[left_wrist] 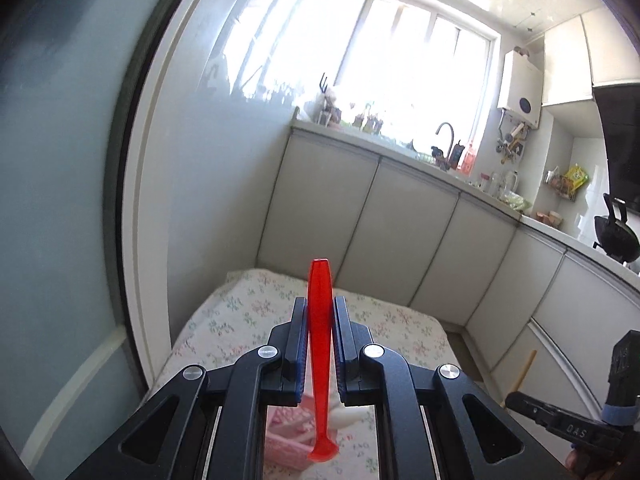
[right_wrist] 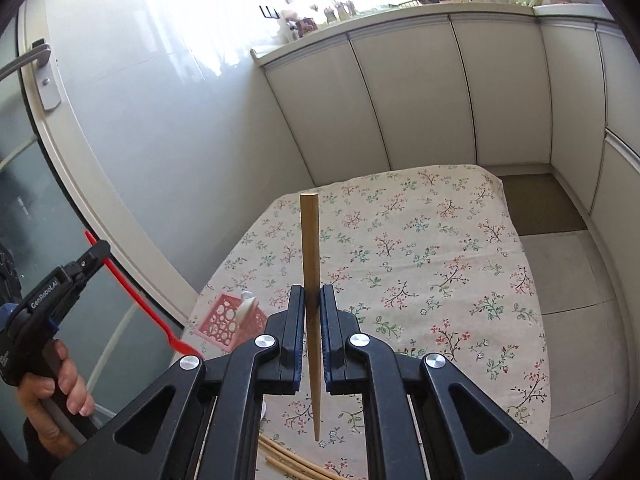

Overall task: Organize utensils
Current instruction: 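Drop the red spoon into the pink basket with the left gripper while the right carries the chopstick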

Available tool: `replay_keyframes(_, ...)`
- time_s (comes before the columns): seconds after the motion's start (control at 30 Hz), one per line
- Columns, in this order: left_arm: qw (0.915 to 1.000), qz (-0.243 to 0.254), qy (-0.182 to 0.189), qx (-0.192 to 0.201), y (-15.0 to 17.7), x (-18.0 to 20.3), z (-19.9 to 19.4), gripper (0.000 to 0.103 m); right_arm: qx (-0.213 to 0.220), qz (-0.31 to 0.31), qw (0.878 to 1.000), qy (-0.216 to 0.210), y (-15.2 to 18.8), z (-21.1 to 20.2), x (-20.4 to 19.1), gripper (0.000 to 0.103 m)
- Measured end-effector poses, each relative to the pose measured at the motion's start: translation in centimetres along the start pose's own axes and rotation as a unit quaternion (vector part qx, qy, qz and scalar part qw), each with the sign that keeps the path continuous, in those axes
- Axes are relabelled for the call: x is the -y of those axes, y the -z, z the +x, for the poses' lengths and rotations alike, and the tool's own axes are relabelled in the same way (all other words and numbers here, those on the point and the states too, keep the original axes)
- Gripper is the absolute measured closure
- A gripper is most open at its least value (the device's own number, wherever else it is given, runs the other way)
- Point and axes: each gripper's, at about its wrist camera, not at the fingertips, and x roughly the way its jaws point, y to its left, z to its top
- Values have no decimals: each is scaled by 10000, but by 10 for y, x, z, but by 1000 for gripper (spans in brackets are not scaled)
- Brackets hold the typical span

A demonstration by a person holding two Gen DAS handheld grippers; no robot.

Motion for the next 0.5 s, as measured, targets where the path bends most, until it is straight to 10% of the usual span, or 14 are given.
replay_keyframes(0.5,9933,686,-630,-689,43,15,89,92,-76,-27,9999,-107,5,3,-6,96)
